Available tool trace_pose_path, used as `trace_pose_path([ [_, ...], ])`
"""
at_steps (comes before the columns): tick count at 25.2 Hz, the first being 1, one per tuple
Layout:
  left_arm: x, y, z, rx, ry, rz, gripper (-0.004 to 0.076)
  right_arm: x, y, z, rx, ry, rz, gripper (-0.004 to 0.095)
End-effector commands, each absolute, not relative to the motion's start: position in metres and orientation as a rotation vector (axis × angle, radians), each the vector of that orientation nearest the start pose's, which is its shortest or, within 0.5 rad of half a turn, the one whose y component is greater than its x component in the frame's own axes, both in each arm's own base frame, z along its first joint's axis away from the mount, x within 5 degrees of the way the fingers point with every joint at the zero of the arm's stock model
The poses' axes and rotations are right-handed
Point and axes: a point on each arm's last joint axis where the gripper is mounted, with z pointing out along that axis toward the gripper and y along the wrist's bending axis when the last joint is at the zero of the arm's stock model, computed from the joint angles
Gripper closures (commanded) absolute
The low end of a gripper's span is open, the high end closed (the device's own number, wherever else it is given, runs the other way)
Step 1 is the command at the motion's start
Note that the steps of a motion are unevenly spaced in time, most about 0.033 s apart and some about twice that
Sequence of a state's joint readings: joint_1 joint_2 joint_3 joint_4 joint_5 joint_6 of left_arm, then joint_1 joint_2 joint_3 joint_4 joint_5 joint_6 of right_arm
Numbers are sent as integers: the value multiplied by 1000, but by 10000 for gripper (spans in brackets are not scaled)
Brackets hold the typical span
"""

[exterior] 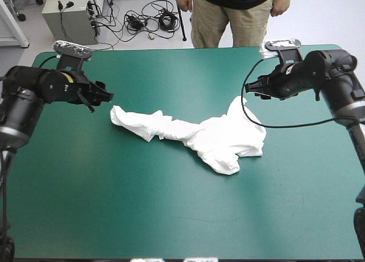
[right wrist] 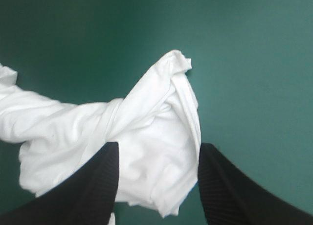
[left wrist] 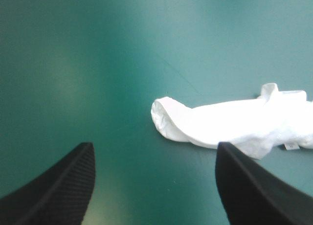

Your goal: Fold the cloth

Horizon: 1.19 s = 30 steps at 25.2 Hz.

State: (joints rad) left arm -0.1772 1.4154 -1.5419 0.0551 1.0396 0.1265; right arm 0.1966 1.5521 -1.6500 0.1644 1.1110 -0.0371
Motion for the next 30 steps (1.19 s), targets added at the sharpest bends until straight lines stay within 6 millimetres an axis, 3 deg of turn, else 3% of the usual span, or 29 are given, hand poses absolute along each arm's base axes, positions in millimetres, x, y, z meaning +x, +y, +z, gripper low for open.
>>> trace_pose_path([
  [1, 253, -41, 458, 342, 2214, 40, 243, 283, 70, 441, -260, 2391, 308, 450],
  [2, 238, -38, 469, 335, 2172, 39, 256, 271, 67, 446, -260, 2371, 302, 450],
  [5, 236, -38, 467, 303, 2177, 24, 269, 259, 64, 445, -254, 2377, 290, 450],
  [8, 257, -42, 431, 255, 2310, -6, 269, 259, 64, 430, -256, 2433, 291, 450],
  [11, 291, -49, 386, 264, 2443, -8, 269, 261, 64, 426, -253, 2438, 290, 450],
  [19, 346, -59, 324, 230, 2560, -24, 268, 261, 64, 426, -251, 2429, 291, 468],
  [24, 368, -58, 300, 204, 2554, -38, 268, 261, 65, 426, -251, 2431, 296, 509],
  [30, 395, -40, 274, 115, 2619, -56, 268, 261, 65, 426, -252, 2435, 296, 509],
])
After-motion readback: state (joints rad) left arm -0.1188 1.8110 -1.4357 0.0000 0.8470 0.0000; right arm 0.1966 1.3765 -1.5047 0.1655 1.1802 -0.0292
